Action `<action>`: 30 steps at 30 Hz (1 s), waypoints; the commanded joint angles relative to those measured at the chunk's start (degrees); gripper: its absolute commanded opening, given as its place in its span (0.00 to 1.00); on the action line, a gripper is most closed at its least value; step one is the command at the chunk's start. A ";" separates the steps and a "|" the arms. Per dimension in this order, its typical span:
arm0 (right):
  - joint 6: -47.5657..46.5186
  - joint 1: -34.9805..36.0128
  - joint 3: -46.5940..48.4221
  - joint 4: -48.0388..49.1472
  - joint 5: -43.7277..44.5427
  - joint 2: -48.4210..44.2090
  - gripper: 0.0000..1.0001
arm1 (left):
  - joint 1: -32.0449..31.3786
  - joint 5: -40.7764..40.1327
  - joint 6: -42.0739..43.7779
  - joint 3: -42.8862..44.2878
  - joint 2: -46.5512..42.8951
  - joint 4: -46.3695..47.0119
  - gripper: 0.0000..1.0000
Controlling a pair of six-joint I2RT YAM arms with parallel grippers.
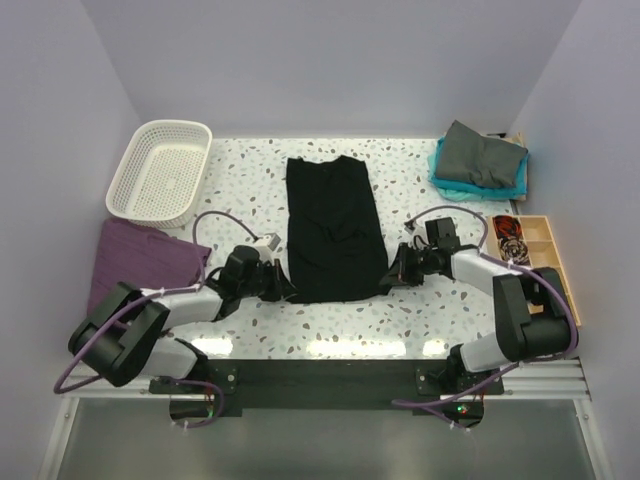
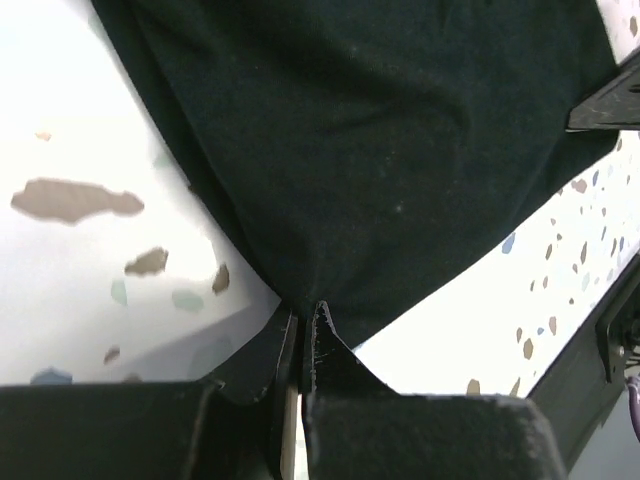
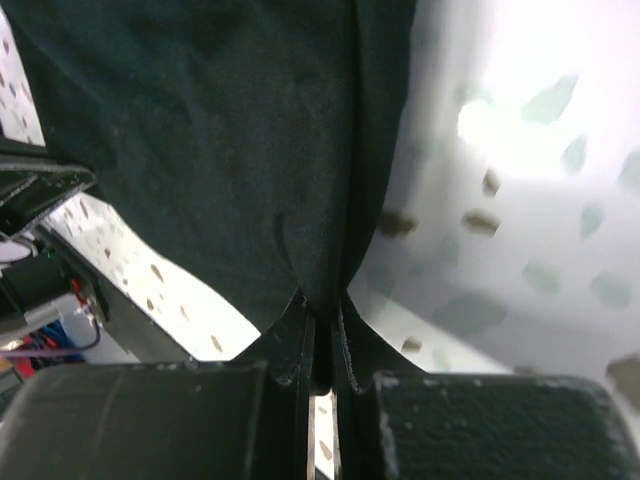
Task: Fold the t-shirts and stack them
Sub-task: Grab one side of the 2/3 rectangular tshirt with both arms, then fold the long partially folded tshirt into a neat square
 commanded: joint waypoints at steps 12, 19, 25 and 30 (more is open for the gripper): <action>4.45 8.45 -4.99 -15.11 4.31 -27.92 0.00 | -11.22 -7.80 -7.89 -0.97 -26.16 -25.74 0.00; 3.06 8.81 2.48 -20.22 7.56 -31.11 0.00 | -11.84 -13.51 -7.20 8.95 -29.96 -35.42 0.00; 0.16 8.81 9.86 -19.52 11.50 -26.37 0.00 | -11.84 -21.51 -3.16 19.05 -23.47 -39.47 0.00; -1.25 8.72 17.14 -16.36 14.51 -18.29 0.00 | -10.53 -26.17 0.19 25.22 -16.17 -37.89 0.00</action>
